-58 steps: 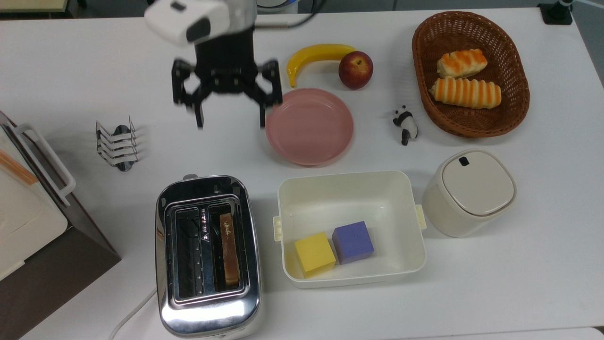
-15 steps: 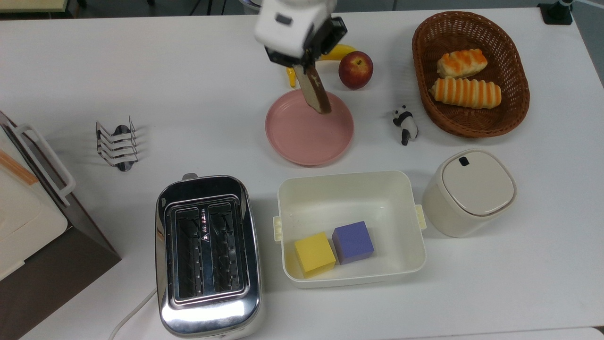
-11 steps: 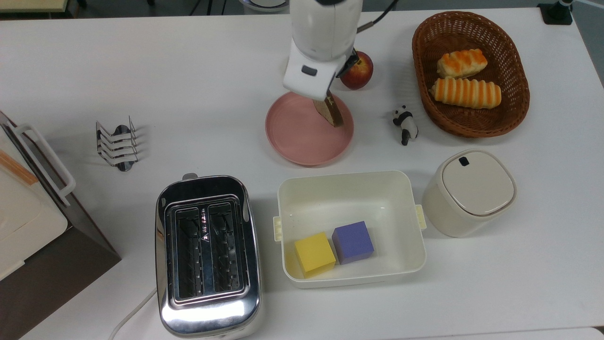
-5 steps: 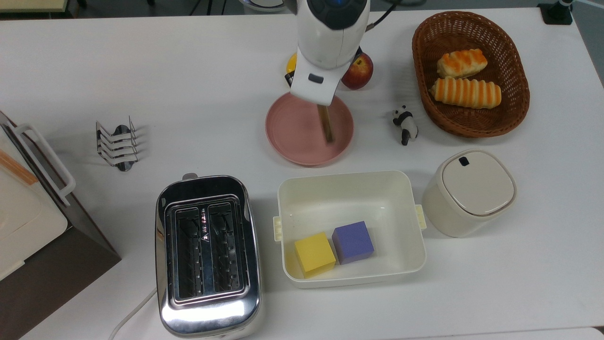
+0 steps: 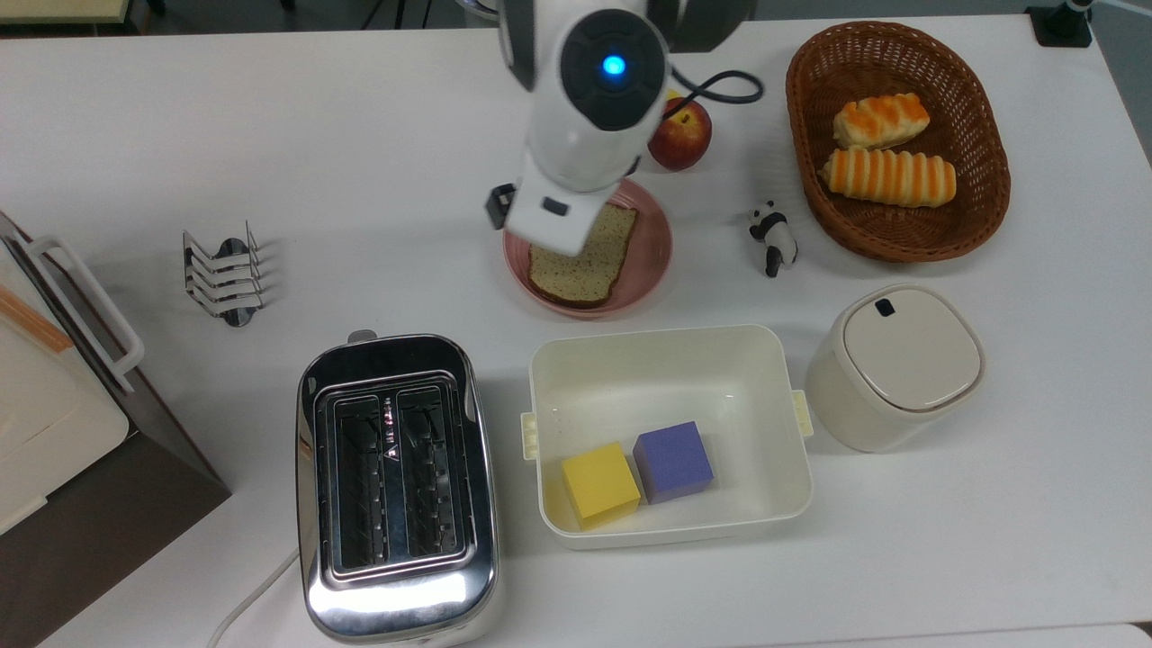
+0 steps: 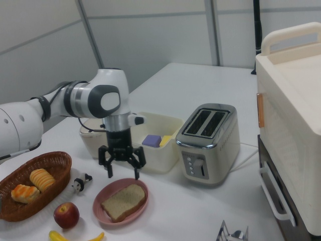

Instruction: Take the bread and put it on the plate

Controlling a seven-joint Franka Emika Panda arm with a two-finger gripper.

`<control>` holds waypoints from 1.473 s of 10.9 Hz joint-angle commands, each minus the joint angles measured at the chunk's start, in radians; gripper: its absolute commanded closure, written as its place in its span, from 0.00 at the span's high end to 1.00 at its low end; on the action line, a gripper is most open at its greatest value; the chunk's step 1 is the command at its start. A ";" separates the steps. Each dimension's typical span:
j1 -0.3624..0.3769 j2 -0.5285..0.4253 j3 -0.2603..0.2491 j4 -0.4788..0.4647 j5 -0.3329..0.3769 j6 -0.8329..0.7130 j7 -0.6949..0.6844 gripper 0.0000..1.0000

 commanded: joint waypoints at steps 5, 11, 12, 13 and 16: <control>-0.033 -0.086 -0.038 0.037 -0.112 0.104 0.086 1.00; -0.083 -0.279 -0.046 -0.030 -0.074 0.091 0.348 1.00; -0.103 -0.299 -0.047 -0.031 -0.031 0.090 0.348 1.00; -0.129 -0.324 -0.046 -0.032 0.006 0.073 0.347 1.00; -0.165 -0.365 -0.046 -0.032 0.058 -0.010 0.272 1.00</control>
